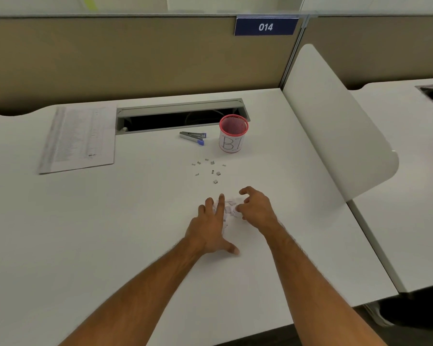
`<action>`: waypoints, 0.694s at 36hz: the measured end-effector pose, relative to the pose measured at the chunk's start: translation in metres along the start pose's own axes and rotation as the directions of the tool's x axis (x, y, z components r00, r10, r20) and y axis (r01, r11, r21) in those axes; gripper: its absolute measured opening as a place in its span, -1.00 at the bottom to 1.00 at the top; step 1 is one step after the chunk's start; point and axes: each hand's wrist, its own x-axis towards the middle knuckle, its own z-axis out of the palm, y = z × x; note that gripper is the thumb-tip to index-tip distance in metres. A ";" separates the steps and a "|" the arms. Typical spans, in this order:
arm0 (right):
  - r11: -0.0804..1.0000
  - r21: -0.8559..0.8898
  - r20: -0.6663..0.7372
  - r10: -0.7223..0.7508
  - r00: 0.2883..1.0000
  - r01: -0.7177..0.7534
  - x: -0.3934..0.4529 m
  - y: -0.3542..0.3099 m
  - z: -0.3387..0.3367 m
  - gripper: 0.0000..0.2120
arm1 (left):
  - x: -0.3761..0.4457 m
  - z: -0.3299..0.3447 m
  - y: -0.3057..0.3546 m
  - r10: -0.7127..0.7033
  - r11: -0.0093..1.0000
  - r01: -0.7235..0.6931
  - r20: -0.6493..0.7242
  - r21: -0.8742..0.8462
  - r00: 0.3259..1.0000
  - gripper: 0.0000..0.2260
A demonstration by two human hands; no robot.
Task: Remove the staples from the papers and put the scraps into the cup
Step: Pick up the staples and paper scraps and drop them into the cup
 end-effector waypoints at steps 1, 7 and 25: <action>1.000 -0.008 0.001 -0.003 1.000 0.003 0.000 0.000 0.001 -0.52 | 0.000 0.001 0.001 -0.005 1.000 0.006 -0.002 0.018 1.000 0.41; 0.998 -0.054 -0.015 -0.024 1.000 0.023 0.004 0.005 0.003 -0.56 | 0.006 -0.004 -0.001 -0.058 0.996 0.054 -0.050 -0.076 0.997 0.31; 0.949 -0.215 0.194 -0.190 0.962 0.231 0.001 -0.003 0.012 -0.14 | 0.033 -0.029 -0.017 -0.282 0.860 0.165 -0.179 -0.483 0.943 -0.43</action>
